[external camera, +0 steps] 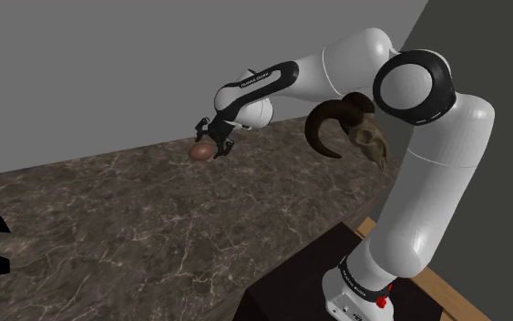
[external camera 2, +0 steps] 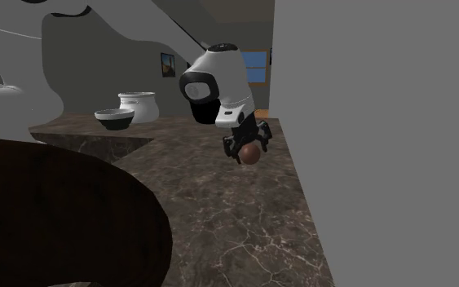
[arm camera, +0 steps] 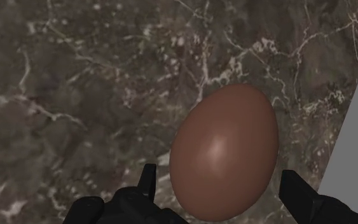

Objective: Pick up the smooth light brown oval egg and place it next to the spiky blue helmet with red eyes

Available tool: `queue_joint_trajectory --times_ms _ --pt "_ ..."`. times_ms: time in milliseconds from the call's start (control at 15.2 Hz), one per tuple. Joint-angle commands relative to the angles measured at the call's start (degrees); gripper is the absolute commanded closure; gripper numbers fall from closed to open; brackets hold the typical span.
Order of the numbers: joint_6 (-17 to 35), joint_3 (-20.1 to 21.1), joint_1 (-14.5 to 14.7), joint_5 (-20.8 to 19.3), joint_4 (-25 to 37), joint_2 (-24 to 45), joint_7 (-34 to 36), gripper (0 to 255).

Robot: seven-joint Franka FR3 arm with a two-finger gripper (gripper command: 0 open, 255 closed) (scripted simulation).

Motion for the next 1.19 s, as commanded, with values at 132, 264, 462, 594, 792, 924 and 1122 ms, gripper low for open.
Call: queue_joint_trajectory --times_ms 132,264,462,594,792,924,1122 --pt "0.0 0.0 0.0 0.0 0.0 0.0 0.0 255" --pt "0.0 0.0 0.0 0.0 0.1 0.1 0.0 255" --pt "0.0 0.0 0.0 0.0 0.1 0.0 0.0 255" --pt "0.0 0.0 0.0 0.0 0.0 0.0 0.0 255" --pt "-1.8 -0.3 0.1 -0.8 0.4 -1.5 1.1 255" --pt "-3.1 -0.5 0.2 -1.4 0.7 -2.5 1.8 255" --pt "-5.0 -0.8 0.2 -2.2 1.3 -3.9 2.8 255"
